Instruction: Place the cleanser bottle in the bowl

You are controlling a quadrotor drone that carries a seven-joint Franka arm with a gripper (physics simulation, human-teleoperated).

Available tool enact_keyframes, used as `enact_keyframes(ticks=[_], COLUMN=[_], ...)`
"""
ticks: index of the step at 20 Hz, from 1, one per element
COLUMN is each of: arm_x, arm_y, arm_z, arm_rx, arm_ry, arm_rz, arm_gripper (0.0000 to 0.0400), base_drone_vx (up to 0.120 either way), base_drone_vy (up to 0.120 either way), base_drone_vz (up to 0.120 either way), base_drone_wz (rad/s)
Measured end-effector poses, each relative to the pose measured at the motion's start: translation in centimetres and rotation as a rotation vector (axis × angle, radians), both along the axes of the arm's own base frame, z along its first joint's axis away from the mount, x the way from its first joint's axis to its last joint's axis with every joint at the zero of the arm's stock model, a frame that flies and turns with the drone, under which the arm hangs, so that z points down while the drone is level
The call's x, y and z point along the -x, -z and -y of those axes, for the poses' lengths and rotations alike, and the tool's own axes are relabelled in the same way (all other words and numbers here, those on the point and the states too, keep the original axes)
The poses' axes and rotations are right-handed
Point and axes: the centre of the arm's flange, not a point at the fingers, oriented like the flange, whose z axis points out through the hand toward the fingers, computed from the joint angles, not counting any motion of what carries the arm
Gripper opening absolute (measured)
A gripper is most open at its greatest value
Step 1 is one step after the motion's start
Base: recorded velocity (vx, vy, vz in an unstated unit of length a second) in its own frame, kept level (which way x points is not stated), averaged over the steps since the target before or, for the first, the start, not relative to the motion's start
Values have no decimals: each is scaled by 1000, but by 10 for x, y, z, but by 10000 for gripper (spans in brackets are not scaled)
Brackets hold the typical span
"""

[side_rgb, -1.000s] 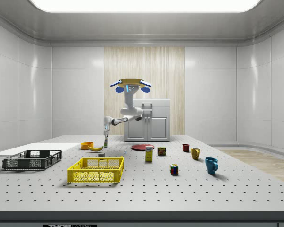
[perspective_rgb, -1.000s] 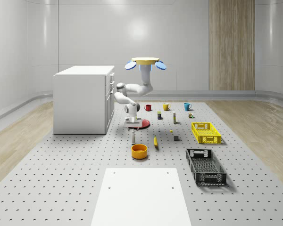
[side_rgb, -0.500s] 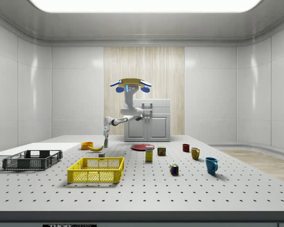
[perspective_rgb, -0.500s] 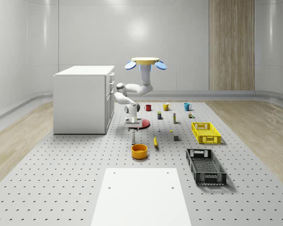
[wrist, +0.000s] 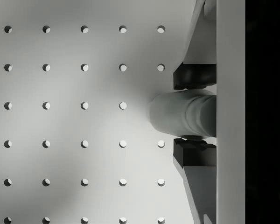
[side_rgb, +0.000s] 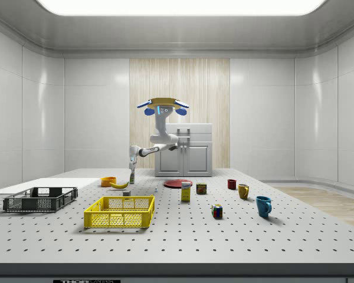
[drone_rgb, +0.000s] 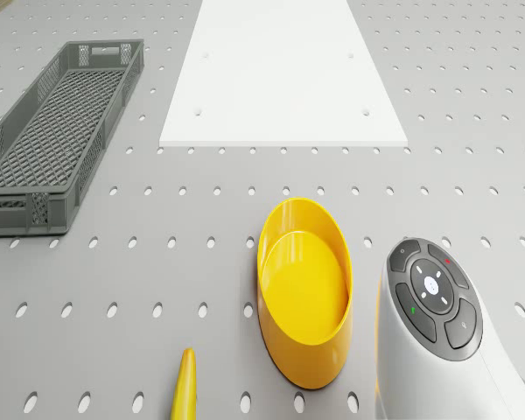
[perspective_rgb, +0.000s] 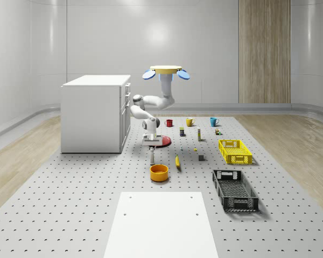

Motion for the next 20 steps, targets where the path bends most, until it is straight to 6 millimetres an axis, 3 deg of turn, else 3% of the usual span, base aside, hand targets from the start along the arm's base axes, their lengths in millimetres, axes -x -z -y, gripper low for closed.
enact_keyframes(ticks=[7,13,16,20], arm_x=[0,0,0,0], arm_y=[2,23,35,43], arm_z=[0,0,0,0], arm_rx=[3,1,0,0], arm_ry=[5,-11,-13,-13], arm_rz=[-1,-1,-1,-1], arm_gripper=[146,143,144,145], base_drone_vx=[0,0,0,120], base_drone_vy=[0,0,0,120], base_drone_vz=[0,7,120,120], base_drone_wz=[0,0,0,0])
